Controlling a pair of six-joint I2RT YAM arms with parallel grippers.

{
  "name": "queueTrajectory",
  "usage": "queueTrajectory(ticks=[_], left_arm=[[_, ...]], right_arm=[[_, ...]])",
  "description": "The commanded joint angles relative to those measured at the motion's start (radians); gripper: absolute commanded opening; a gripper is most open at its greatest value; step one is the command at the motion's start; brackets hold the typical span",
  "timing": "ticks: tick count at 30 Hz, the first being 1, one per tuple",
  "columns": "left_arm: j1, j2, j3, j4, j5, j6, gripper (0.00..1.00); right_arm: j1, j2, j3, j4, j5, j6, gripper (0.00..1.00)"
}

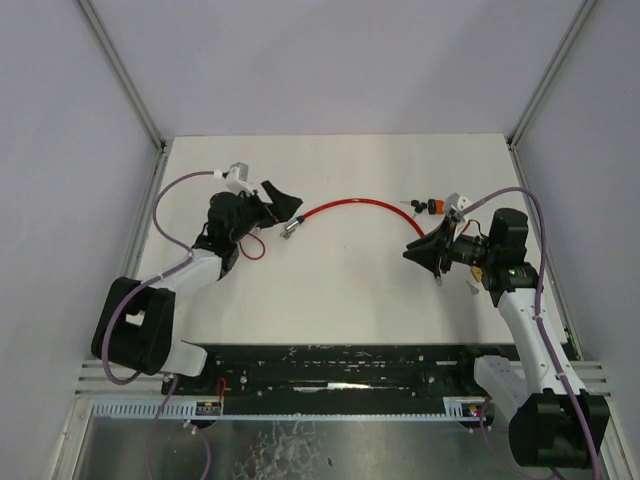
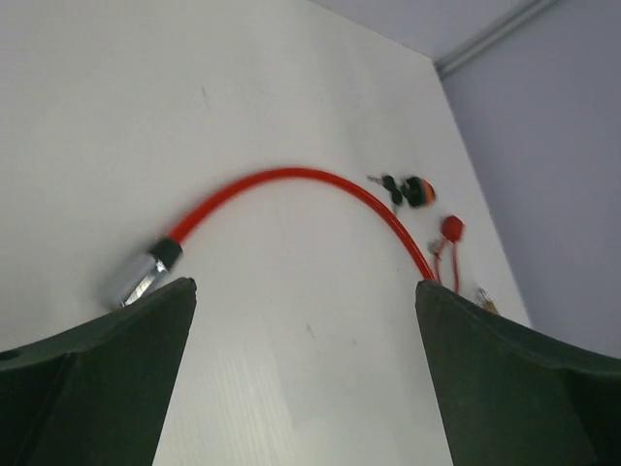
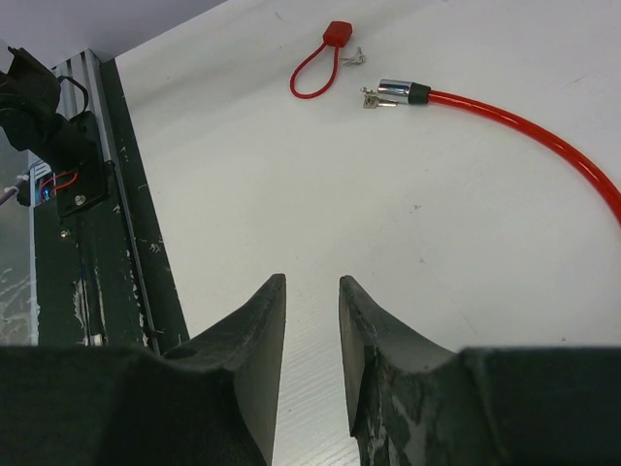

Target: Lock with the key

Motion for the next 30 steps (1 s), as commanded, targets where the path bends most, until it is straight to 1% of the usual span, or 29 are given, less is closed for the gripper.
queueTrajectory(ticks=[1, 2, 5, 8, 13, 16, 17, 20, 23, 30], left_arm=[[-0.088, 0.093, 0.261, -0.413, -0.259, 0.296, 0.93], [-0.102, 0.124, 0.304, -0.48, -0.307, 0.336, 0.93], [-0.111, 0.229, 0.426, -0.635, -0.345, 0.445, 0.92], [-0.126, 0.333, 0.546, -0.765, -0.418, 0.516, 0.9], [-0.154, 0.486, 0.751, -0.953, -0.475, 0.573, 0.86], [-0.168, 0.565, 0.848, -1.041, -0.486, 0.604, 0.8], [-0.171, 0.588, 0.872, -1.064, -0.488, 0.612, 0.76], [-0.173, 0.644, 0.914, -1.105, -0.474, 0.62, 0.7], [-0.179, 0.68, 0.933, -1.118, -0.45, 0.632, 0.68], [-0.194, 0.733, 0.982, -1.16, -0.483, 0.647, 0.58]], right_arm=[[-0.009, -0.005, 0.037, -0.014, -0.023, -0.03, 0.35], [-0.01, -0.004, 0.038, -0.017, -0.022, -0.034, 0.35], [-0.01, 0.0, 0.042, -0.025, -0.02, -0.038, 0.35], [-0.011, 0.0, 0.04, -0.025, -0.016, -0.039, 0.35], [-0.011, 0.007, 0.041, -0.025, -0.018, -0.036, 0.35], [-0.011, 0.008, 0.039, -0.024, -0.019, -0.036, 0.35], [-0.011, 0.008, 0.039, -0.024, -0.02, -0.037, 0.35], [-0.011, 0.011, 0.04, -0.027, -0.022, -0.036, 0.35], [-0.011, 0.012, 0.039, -0.027, -0.023, -0.036, 0.35], [-0.011, 0.015, 0.039, -0.024, -0.024, -0.03, 0.35]])
